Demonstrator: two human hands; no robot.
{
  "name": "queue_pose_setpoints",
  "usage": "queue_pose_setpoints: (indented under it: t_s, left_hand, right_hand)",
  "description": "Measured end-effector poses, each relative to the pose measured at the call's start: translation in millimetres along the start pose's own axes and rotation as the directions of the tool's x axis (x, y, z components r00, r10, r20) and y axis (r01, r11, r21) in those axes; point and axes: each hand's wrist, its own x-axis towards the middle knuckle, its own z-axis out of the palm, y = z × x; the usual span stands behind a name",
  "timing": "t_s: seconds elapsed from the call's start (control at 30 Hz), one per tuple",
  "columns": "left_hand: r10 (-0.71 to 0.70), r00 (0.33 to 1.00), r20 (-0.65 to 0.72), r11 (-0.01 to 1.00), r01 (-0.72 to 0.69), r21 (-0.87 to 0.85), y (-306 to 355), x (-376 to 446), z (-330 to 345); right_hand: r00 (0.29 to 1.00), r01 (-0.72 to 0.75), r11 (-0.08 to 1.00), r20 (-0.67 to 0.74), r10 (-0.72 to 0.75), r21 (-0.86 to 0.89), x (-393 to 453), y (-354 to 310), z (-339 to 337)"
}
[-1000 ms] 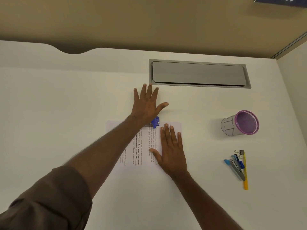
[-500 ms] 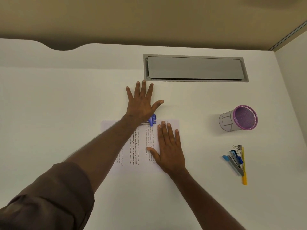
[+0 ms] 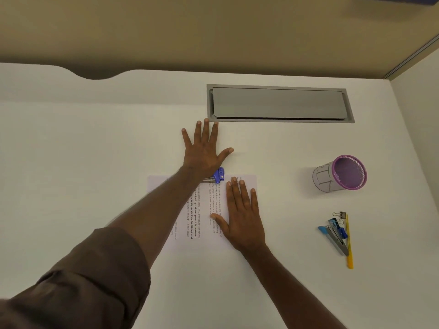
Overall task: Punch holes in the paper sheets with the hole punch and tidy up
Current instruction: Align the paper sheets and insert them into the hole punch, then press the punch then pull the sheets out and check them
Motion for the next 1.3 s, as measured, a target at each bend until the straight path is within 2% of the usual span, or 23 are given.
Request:
queue_pose_setpoints:
  t_s: [0.37,0.47,0.63,0.8,0.9,1.0,1.13,1.2,1.3]
  left_hand:
    - [0.019,0.999,-0.035,0.999,-0.020,-0.025,5,-12,-21]
    - [0.021,0.997,-0.074,0.992,-0.030,-0.119,1,-18,-34]
    - [-0.073,0.962,-0.261,0.932,-0.027,-0.361,-29,-60,-42]
    - [-0.158,0.943,-0.292,0.904,0.019,-0.427,-67,-129,-30]
    - [-0.192,0.941,-0.277,0.894,0.051,-0.445,-84,-168,-23]
    - [-0.182,0.950,-0.253,0.899,0.056,-0.435,-89,-200,-14]
    - [-0.092,0.970,-0.226,0.937,0.007,-0.349,-88,-233,5]
    - [-0.064,0.977,-0.201,0.948,-0.003,-0.318,-84,-244,15]
    - [-0.049,0.986,-0.159,0.963,0.004,-0.269,-76,-246,23]
  right_hand:
    - [1.000,0.002,1.000,0.003,-0.002,0.017,1,1,2]
    - [0.999,0.025,0.999,-0.029,-0.024,0.033,1,2,1]
    - [0.997,0.043,0.998,-0.067,-0.040,0.041,-1,3,-2]
    - [0.987,0.108,0.992,-0.126,-0.100,0.065,-7,1,-19]
    - [0.965,0.162,0.978,-0.230,-0.129,0.133,-14,-2,-35]
    - [0.952,0.082,0.974,-0.306,-0.014,0.211,-25,-2,-51]
    - [0.929,-0.130,0.931,-0.287,0.235,0.342,-49,2,-62]
    - [0.887,-0.271,0.855,-0.229,0.400,0.442,-61,4,-66]
    - [0.794,-0.477,0.685,-0.065,0.605,0.551,-67,8,-74]
